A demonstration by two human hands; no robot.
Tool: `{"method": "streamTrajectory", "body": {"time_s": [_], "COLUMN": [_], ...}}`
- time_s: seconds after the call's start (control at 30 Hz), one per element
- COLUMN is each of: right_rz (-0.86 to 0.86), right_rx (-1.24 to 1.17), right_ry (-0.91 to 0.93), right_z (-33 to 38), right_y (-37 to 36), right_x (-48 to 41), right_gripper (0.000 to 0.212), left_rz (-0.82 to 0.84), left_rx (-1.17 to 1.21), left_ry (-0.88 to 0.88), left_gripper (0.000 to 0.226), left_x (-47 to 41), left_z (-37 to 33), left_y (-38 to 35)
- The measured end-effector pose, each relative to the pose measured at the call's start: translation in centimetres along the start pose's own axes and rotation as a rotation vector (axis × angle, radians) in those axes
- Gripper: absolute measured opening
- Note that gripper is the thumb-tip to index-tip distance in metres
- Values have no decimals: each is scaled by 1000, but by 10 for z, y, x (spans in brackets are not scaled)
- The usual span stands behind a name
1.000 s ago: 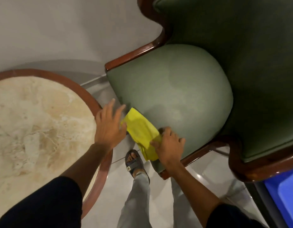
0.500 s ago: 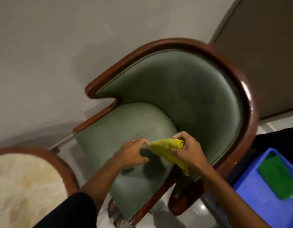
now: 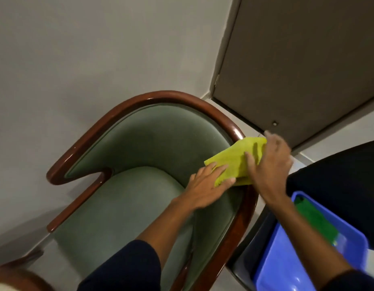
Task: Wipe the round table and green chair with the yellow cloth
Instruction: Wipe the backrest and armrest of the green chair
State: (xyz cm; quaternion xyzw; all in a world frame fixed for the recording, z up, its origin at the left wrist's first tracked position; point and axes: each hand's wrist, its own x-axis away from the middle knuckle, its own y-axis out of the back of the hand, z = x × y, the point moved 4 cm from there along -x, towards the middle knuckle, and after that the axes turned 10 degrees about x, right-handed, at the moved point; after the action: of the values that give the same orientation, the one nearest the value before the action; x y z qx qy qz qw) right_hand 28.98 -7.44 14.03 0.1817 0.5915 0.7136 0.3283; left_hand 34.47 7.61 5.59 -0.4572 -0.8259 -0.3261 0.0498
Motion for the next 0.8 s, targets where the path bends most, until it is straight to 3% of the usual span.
{"method": "streamTrajectory", "body": {"time_s": [0.1,0.2,0.33,0.5,0.67,0.8], "right_rz": [164,156,102,96,53,17], "right_rx": [9,122,299,363,390,385], "right_ry": [-54,-33,95,207,420,573], "right_z": [6,7,21,60,121,176], "right_y": [-36,-48,-53,-67,-87,-106], "right_x": [21,1,-26,-75,-124,-147], "right_gripper": [91,103,104,90,70,69], "left_rz": [-246,-416,-425,-639,-556,-499], "left_rx": [-162,-401,-605,-633,-505,-435], "left_ry": [-50,-64,77,224,499,567], "left_gripper": [58,54,62,75,115,134], "left_x": [-3,-4,-8,4,13,4], "left_z": [13,46,103,146,185,193], "left_y": [32,84,150,215,238,236]}}
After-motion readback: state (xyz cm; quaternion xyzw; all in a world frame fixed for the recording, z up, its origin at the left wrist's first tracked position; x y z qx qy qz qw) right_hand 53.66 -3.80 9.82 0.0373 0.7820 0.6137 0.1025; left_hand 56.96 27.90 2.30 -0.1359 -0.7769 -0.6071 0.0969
